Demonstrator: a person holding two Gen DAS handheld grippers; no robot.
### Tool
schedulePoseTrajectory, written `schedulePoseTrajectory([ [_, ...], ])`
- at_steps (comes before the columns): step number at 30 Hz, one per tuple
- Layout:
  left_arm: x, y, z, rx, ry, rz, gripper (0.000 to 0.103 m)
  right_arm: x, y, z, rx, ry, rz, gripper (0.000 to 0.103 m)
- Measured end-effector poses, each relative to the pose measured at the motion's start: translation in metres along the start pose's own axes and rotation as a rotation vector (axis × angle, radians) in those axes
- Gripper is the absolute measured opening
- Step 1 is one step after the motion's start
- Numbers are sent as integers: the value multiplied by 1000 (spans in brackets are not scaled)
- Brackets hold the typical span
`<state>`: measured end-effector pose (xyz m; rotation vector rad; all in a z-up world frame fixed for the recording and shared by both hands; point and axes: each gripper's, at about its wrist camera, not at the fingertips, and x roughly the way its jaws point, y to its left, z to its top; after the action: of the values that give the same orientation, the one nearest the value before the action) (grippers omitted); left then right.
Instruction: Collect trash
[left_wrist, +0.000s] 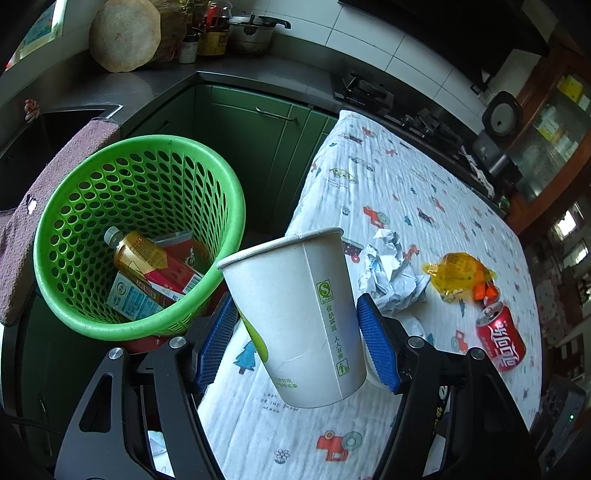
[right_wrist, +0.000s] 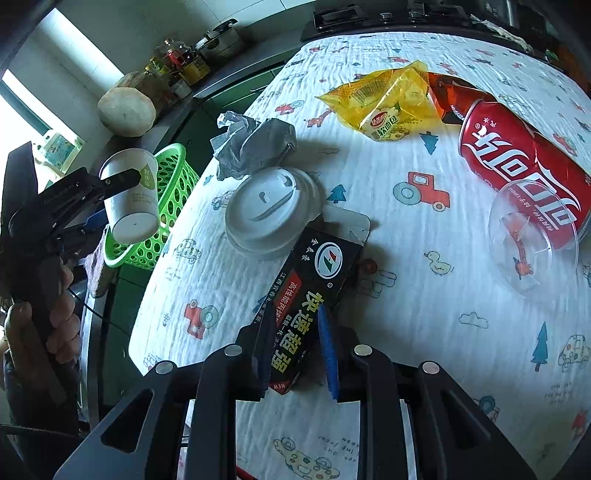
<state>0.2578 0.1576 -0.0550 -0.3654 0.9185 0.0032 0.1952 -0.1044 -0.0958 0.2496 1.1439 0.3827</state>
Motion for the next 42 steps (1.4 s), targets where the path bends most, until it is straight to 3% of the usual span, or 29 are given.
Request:
schedulePoseTrajectory([
  [8, 1, -1, -1, 9, 4, -15, 66, 3, -6, -9, 10, 19, -34, 24],
  [9, 1, -1, -1, 8, 6, -14, 66, 5, -10, -11, 29, 14, -20, 29],
  [11, 1, -1, -1, 6, 6, -16, 66, 6, -15, -12, 51, 21, -23, 68],
  [13, 1, 0, -2, 8, 6, -14, 66, 1, -15, -14, 60, 3, -3, 78],
  [16, -1, 0, -2, 10, 5, -11, 66, -9, -4, -10, 12, -42, -17, 81],
  [21, -2, 1, -2, 8, 0, -8, 66, 4, 4, -1, 17, -15, -35, 81],
  [27, -4, 4, -1, 7, -4, -4, 66, 27, 19, 8, -12, 13, -122, 77],
  [31, -7, 7, 0, 5, -11, -4, 66, 32, 23, 7, -44, 18, -150, 56],
  [39, -20, 20, 6, -9, -46, 12, 66, 12, 9, -1, -46, 14, -93, 45],
  [40, -23, 24, 8, -13, -52, 19, 66, 9, 8, -2, -50, 13, -88, 34],
  [42, -28, 32, 13, -27, -66, 34, 66, 2, 8, -2, -61, 5, -79, 33],
])
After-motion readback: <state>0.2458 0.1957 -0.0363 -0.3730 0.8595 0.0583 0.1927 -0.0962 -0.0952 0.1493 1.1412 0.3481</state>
